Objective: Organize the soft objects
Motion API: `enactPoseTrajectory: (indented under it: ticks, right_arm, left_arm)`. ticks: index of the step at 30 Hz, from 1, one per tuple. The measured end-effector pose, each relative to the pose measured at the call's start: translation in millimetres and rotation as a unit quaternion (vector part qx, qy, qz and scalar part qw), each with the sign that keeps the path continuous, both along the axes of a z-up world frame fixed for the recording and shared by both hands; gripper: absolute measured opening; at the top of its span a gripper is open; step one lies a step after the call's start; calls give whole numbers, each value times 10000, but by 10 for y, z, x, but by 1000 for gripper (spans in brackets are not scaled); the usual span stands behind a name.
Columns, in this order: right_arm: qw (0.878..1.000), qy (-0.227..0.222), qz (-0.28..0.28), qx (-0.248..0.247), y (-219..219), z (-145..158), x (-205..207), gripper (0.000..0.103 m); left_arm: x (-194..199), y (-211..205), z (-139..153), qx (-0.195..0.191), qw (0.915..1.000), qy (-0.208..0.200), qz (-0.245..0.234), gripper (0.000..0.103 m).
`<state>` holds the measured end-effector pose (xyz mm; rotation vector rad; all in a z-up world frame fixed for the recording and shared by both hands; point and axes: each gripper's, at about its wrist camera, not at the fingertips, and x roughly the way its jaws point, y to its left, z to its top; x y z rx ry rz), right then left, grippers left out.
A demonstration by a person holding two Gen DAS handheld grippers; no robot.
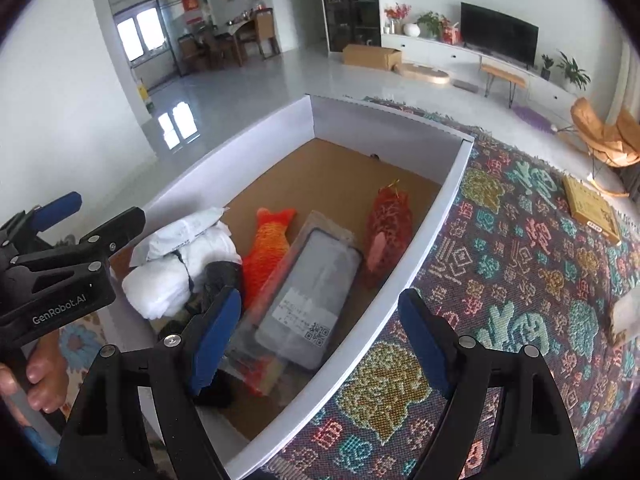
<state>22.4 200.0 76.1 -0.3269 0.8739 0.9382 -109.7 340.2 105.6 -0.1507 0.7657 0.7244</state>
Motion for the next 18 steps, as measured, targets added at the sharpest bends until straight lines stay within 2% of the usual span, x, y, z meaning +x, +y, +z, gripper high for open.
enactPoseTrajectory:
  ticks: [10,16,18]
  right_arm:
    - [10000,-60,16,-63,-16,19,-11,84]
    - [9999,-106,16,-75,-70,1,-32,84]
    - [9999,-116,-27,-28,-139,-8,-21,84]
  left_arm:
    - [9,-26,-15,-71,10000,-16,-48,96]
    - [-20,7,-23,-456,9986,-241,-105,97]
    - [-23,-31,-25,-426,9986,-303,-125,100]
